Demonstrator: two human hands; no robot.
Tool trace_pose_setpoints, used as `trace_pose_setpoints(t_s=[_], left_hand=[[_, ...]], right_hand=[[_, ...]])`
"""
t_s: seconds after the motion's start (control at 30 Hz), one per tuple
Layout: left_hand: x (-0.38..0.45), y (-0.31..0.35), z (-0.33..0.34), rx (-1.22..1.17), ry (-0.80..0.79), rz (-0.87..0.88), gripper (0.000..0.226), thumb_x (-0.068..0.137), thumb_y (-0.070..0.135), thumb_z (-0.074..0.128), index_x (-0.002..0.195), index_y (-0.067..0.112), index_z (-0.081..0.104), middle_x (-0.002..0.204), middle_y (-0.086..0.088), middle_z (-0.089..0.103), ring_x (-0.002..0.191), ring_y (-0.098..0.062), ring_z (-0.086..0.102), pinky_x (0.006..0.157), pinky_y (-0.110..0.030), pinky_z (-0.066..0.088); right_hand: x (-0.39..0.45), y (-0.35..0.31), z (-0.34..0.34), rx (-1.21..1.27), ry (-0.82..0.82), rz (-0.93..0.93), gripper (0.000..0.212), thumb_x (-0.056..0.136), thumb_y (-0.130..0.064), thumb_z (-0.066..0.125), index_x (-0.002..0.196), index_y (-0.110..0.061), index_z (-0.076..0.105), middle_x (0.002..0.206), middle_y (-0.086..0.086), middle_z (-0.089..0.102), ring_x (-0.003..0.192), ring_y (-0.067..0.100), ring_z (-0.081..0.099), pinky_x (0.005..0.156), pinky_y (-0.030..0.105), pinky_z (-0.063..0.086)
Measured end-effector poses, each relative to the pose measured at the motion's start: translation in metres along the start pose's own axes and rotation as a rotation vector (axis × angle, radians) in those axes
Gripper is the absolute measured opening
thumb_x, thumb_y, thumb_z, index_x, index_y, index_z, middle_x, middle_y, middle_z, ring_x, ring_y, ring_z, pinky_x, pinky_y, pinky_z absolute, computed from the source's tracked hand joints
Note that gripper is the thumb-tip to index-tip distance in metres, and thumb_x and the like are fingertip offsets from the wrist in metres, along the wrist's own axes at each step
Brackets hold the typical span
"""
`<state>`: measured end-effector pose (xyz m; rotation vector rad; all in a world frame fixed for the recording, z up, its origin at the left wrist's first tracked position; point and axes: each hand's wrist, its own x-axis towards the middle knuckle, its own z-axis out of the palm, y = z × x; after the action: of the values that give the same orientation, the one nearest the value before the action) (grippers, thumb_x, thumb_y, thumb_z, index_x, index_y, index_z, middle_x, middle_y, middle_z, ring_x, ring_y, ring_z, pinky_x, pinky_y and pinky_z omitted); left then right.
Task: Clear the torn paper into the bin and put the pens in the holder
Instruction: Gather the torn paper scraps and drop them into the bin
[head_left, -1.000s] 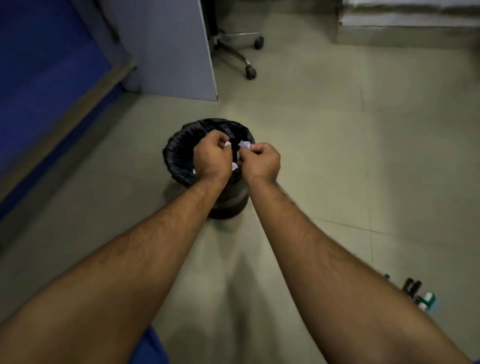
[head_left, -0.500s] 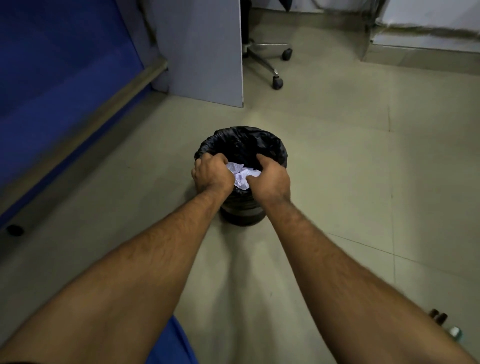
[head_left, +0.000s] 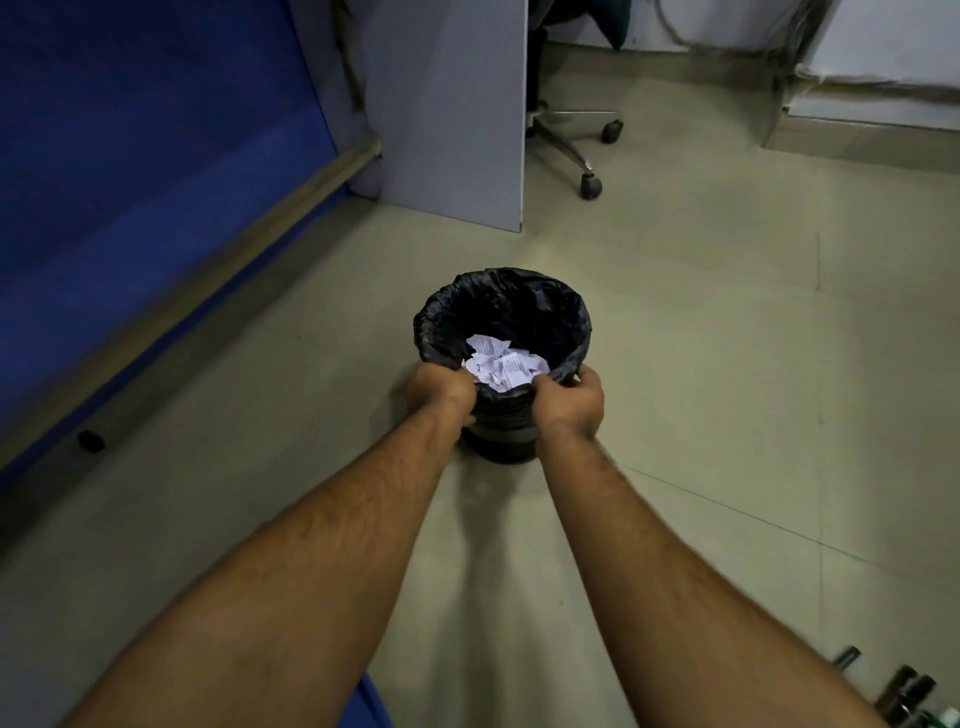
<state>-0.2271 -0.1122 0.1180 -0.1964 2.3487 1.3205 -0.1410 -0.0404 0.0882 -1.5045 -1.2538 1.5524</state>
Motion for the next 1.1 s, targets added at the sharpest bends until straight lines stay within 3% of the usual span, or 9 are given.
trace_pose_setpoints(t_s=[0.13, 0.37, 0.53, 0.6, 0.67, 0.73, 0.83, 0.97, 1.1], left_hand=[[0.010, -0.009, -0.028, -0.278, -0.038, -0.108, 0.025, 0.093, 0.015, 0.058, 0.117, 0.009, 0.064, 0.113, -0.010, 0.066, 0.090, -0.033, 0.067, 0.039, -0.028, 0.052], [0.060, -0.028, -0.099, -0.431, 0.100, -0.127, 0.029, 0.092, 0.013, 0.058, 0.120, 0.012, 0.066, 0.114, -0.008, 0.069, 0.095, -0.029, 0.068, 0.043, -0.026, 0.053], [0.087, -0.030, -0.108, -0.491, 0.124, -0.113, 0.035, 0.089, 0.017, 0.059, 0.123, 0.013, 0.063, 0.116, -0.010, 0.067, 0.096, -0.033, 0.068, 0.043, -0.025, 0.054], [0.081, -0.025, -0.105, -0.373, 0.212, -0.139, 0.036, 0.085, 0.018, 0.060, 0.119, 0.009, 0.064, 0.112, -0.012, 0.068, 0.091, -0.036, 0.069, 0.059, -0.037, 0.061], [0.070, -0.016, -0.107, -0.160, 0.283, -0.161, 0.042, 0.078, 0.023, 0.061, 0.115, 0.004, 0.066, 0.115, -0.015, 0.069, 0.096, -0.037, 0.069, 0.079, -0.047, 0.060], [0.042, 0.001, -0.113, 0.035, 0.271, -0.124, 0.040, 0.082, 0.022, 0.060, 0.116, 0.002, 0.067, 0.116, -0.020, 0.068, 0.105, -0.039, 0.066, 0.089, -0.042, 0.055], [-0.013, 0.047, -0.129, 0.163, 0.198, 0.032, 0.025, 0.088, 0.021, 0.059, 0.100, 0.002, 0.072, 0.107, -0.019, 0.071, 0.102, -0.037, 0.065, 0.085, -0.037, 0.053], [-0.081, 0.109, -0.153, 0.257, 0.163, 0.225, 0.023, 0.088, 0.022, 0.056, 0.074, 0.005, 0.063, 0.083, -0.017, 0.070, 0.081, -0.037, 0.064, 0.067, -0.039, 0.052], [-0.160, 0.195, -0.204, 0.200, 0.176, 0.301, 0.016, 0.090, 0.023, 0.057, 0.082, 0.014, 0.067, 0.080, -0.009, 0.072, 0.078, -0.030, 0.067, 0.067, -0.038, 0.055]], right_hand=[[-0.016, -0.001, 0.024, -0.025, -0.085, -0.008, 0.035, 0.071, -0.016, 0.071, 0.105, -0.023, 0.066, 0.099, 0.003, 0.072, 0.086, 0.026, 0.068, 0.077, 0.031, 0.054], [-0.048, 0.009, 0.090, 0.015, -0.488, 0.049, 0.038, 0.076, 0.002, 0.072, 0.110, -0.014, 0.069, 0.103, 0.005, 0.074, 0.091, 0.024, 0.071, 0.086, 0.039, 0.059], [-0.071, 0.003, 0.114, 0.106, -0.695, 0.114, 0.035, 0.091, 0.007, 0.056, 0.111, -0.022, 0.060, 0.095, 0.000, 0.068, 0.066, 0.007, 0.061, 0.049, 0.016, 0.046], [-0.078, 0.000, 0.113, 0.100, -0.678, 0.172, 0.036, 0.091, 0.007, 0.054, 0.113, -0.020, 0.061, 0.095, 0.001, 0.068, 0.067, 0.010, 0.062, 0.053, 0.020, 0.049], [-0.086, -0.011, 0.106, -0.025, -0.587, 0.157, 0.038, 0.087, 0.004, 0.055, 0.121, -0.012, 0.062, 0.105, 0.006, 0.070, 0.087, 0.020, 0.066, 0.076, 0.030, 0.057], [-0.093, -0.032, 0.097, -0.147, -0.455, 0.115, 0.033, 0.083, -0.007, 0.059, 0.114, -0.015, 0.067, 0.103, 0.004, 0.072, 0.094, 0.023, 0.067, 0.090, 0.037, 0.056], [-0.112, -0.092, 0.078, -0.265, -0.343, 0.027, 0.025, 0.081, -0.021, 0.061, 0.103, -0.020, 0.072, 0.099, 0.002, 0.075, 0.093, 0.024, 0.069, 0.085, 0.032, 0.055], [-0.142, -0.185, 0.044, -0.125, -0.276, 0.002, 0.028, 0.083, -0.018, 0.065, 0.111, -0.020, 0.068, 0.088, 0.003, 0.074, 0.084, 0.020, 0.069, 0.077, 0.027, 0.052], [-0.180, -0.293, 0.007, -0.037, -0.347, -0.031, 0.017, 0.084, -0.015, 0.062, 0.097, -0.026, 0.065, 0.077, 0.002, 0.072, 0.077, 0.020, 0.072, 0.079, 0.045, 0.060]])
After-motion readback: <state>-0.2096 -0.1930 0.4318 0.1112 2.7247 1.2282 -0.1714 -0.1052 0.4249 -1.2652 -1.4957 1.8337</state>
